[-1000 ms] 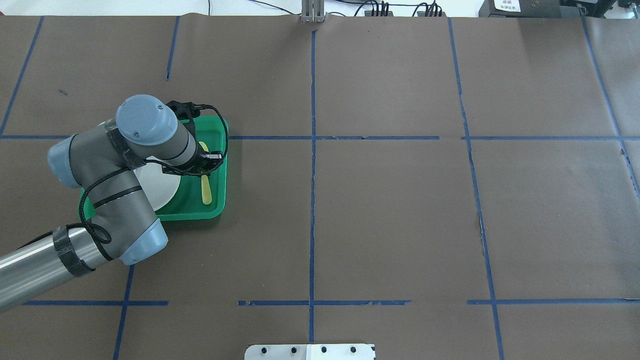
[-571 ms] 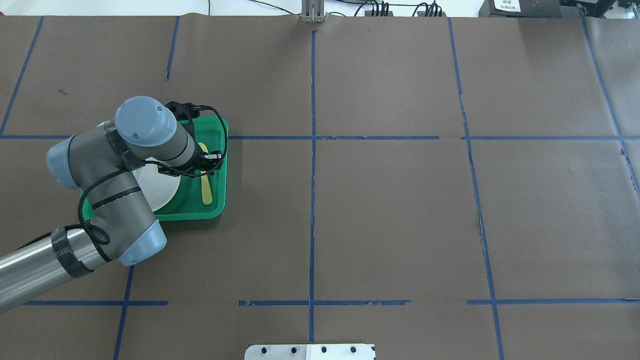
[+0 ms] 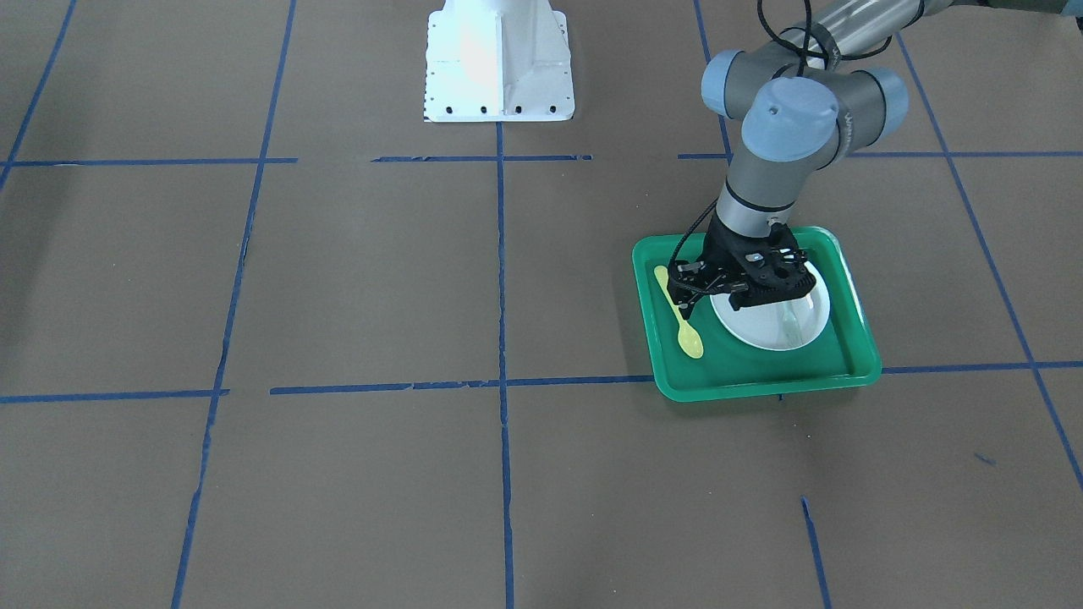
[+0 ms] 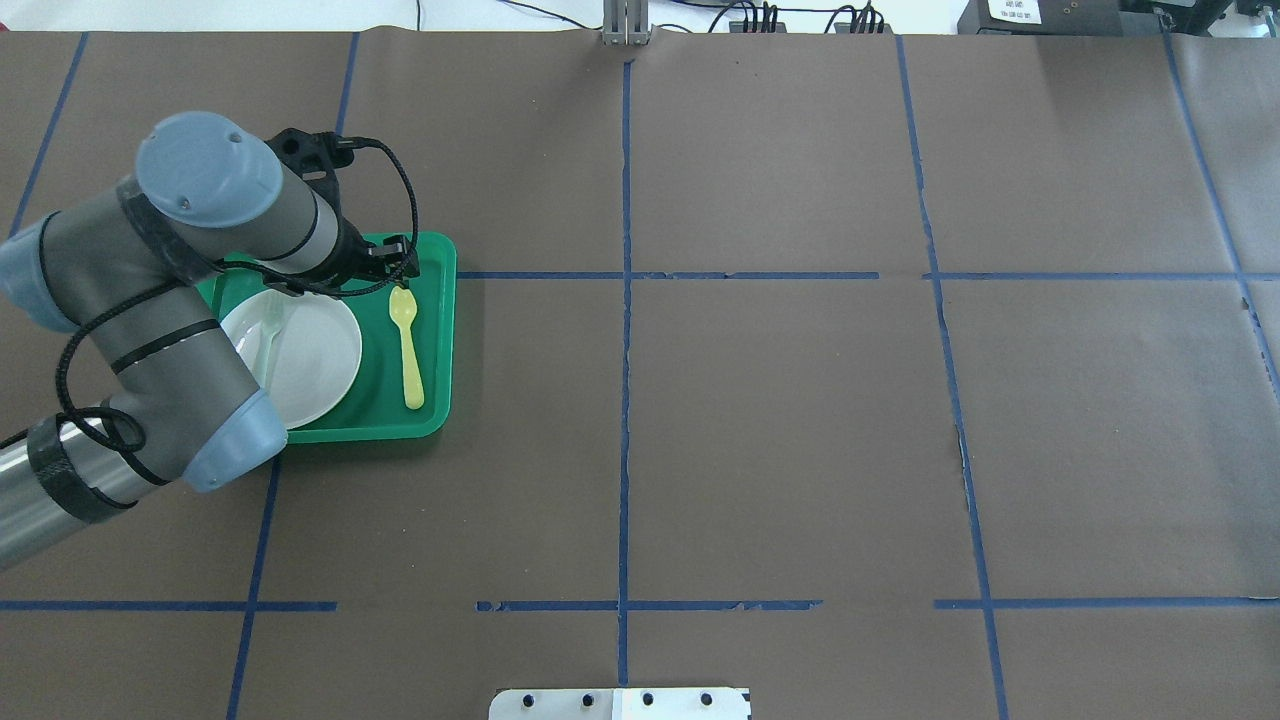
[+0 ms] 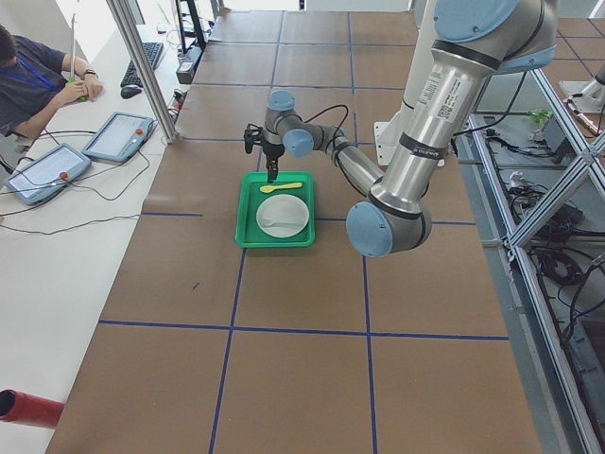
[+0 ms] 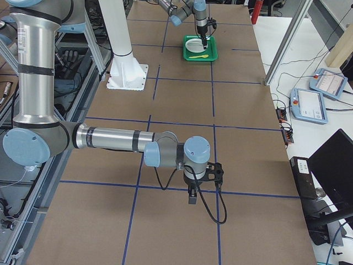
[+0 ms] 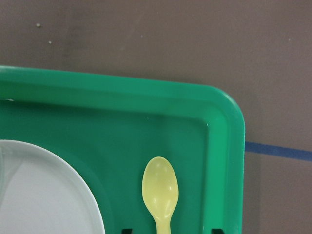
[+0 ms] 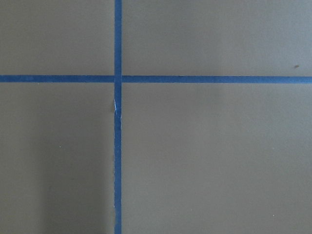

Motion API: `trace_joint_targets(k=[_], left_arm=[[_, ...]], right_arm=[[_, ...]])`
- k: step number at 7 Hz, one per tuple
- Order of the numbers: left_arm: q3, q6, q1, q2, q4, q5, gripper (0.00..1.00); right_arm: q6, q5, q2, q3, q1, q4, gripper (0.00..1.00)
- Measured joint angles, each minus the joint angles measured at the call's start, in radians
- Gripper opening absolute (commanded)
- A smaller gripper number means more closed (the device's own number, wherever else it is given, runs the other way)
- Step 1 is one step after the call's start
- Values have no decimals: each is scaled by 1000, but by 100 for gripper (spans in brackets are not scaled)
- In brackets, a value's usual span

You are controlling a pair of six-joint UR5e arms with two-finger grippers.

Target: Place spoon

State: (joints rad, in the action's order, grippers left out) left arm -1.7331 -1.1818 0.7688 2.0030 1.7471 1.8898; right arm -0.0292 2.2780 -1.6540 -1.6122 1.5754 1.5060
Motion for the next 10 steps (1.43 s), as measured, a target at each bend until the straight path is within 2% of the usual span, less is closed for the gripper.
trace_joint_targets(k=[2,4,6,7,8,10], left_arm=[[-66,251,124,-120,-10,73,100],[-110,613,313,-278,-12,183,100],[-106,893,509,-447,-11,299,100],[-83,1058,621,-508,-27,324,100],[-58,1199,730,-542,-69,333,100],[-46,1327,852,-569,-155,338,100]], right_arm=[[0,0,0,0,0,0,100],[0,0,0,0,0,-1,100],[0,0,-1,0,0,-1,100],[0,0,-1,0,0,0,100],[0,0,0,0,0,0,100],[0,0,-1,0,0,-1,100]])
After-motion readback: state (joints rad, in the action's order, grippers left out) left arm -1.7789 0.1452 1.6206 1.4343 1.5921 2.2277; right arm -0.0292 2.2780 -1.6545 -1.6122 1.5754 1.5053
